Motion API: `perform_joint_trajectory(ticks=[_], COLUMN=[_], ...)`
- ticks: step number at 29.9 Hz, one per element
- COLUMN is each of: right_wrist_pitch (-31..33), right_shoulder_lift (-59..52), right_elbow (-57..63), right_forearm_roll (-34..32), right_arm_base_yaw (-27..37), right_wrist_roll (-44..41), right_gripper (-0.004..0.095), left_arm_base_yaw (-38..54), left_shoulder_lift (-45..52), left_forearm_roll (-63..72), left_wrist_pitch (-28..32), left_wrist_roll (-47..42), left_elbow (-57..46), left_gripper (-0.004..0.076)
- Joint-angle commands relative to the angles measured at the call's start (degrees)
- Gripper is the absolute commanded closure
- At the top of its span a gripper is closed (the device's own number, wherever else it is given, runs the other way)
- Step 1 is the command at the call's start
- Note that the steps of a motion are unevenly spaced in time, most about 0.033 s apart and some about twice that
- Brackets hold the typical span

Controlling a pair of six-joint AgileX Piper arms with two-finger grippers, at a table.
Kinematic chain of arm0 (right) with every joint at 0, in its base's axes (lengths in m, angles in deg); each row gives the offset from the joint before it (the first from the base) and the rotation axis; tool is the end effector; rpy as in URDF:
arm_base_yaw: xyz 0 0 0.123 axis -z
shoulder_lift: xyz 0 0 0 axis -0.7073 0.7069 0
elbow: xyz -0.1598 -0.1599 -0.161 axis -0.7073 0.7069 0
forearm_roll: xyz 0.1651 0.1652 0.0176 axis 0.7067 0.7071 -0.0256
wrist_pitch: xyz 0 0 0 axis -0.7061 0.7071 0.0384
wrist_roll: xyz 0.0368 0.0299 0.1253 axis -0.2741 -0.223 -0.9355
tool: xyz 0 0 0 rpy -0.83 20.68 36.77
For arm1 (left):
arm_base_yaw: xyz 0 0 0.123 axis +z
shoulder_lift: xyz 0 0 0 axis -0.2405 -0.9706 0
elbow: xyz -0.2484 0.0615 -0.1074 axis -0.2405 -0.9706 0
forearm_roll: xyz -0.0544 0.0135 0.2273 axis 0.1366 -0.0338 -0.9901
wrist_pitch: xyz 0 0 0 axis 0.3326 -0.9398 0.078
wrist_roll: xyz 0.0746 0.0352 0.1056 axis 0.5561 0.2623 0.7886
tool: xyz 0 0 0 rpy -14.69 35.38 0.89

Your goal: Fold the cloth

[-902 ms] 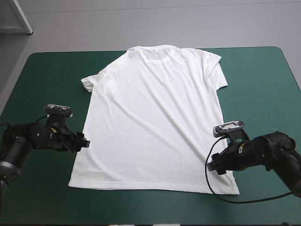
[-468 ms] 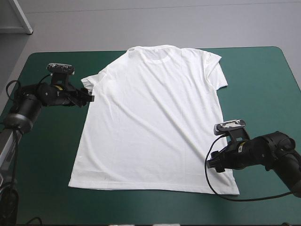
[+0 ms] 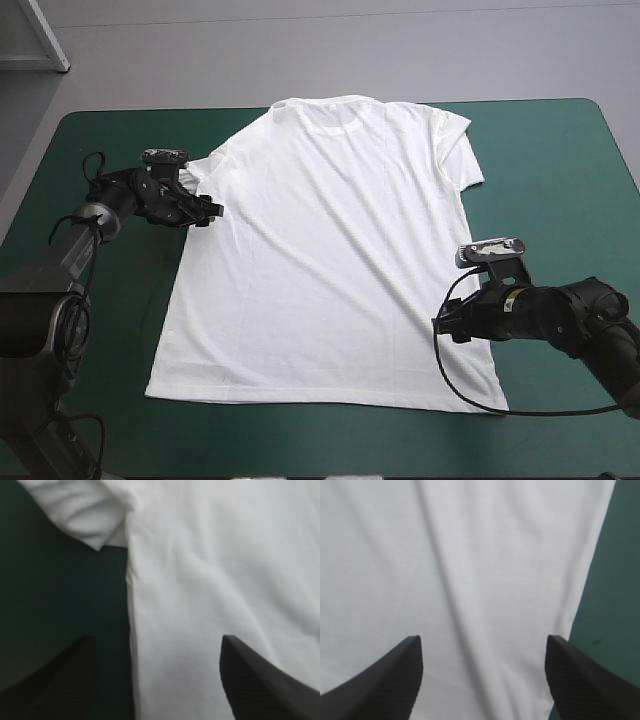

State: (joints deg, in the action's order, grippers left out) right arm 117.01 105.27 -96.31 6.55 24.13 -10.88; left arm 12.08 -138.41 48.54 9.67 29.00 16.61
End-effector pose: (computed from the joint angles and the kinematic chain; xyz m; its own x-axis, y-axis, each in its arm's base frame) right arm 0.1925 0.0892 0.2538 -0.8290 -0.1585 -0.5364 -0.2916 0.9408 0.1726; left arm 0.4129 -0.0329 0.1891 -0.8331 0.1016 -0.5437 0.1737 0.9813 -0.0828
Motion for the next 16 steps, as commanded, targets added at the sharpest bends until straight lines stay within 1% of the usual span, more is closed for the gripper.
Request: perform_joint_trajectory(ticks=[1, 3, 6, 8, 11, 14, 15, 16], right_wrist_pitch=[-4.5, -5.3, -5.6, -5.6, -5.6, -5.6, -5.5, -5.4], right_shoulder_lift=[-1.1, -1.1, -0.3, 0.9, 3.5, 6.5, 7.8, 9.3], right_elbow=[-3.7, -5.4, -8.1, -10.0, -13.0, -16.2, -17.3, -18.2], right_forearm_roll=[-0.3, -0.5, -0.7, -0.7, -0.1, 3.2, 4.8, 6.5], right_arm_base_yaw=[0.1, 0.1, 0.4, 1.8, 6.1, 11.3, 13.2, 14.6], right_wrist_roll=[-1.3, -2.2, -2.3, -2.3, -0.8, 3.0, 4.9, 6.8], right_gripper=[0.0264, 0.0264, 0.0264, 0.0264, 0.0264, 0.0264, 0.0264, 0.0265], left_arm_base_yaw=[-0.1, -0.1, -0.1, -0.1, -0.1, -0.1, -0.1, -0.1], left_shoulder_lift=[0.4, -0.6, -0.8, -0.8, -0.8, -0.8, -0.8, -0.8], left_forearm_roll=[1.3, 1.7, 3.6, 4.7, 6.6, 6.2, 6.0, 6.0], left_wrist_pitch=[3.4, 3.3, 2.2, 1.9, 1.7, 1.8, 1.9, 1.9], left_wrist_roll=[0.0, 0.3, 1.0, 1.3, 3.6, 5.2, 5.2, 5.5], left_elbow=[1.8, 1.8, 1.8, 1.8, 1.8, 1.8, 1.8, 1.8], left_gripper=[0.0219, 0.0231, 0.029, 0.036, 0.0512, 0.0667, 0.0703, 0.0703])
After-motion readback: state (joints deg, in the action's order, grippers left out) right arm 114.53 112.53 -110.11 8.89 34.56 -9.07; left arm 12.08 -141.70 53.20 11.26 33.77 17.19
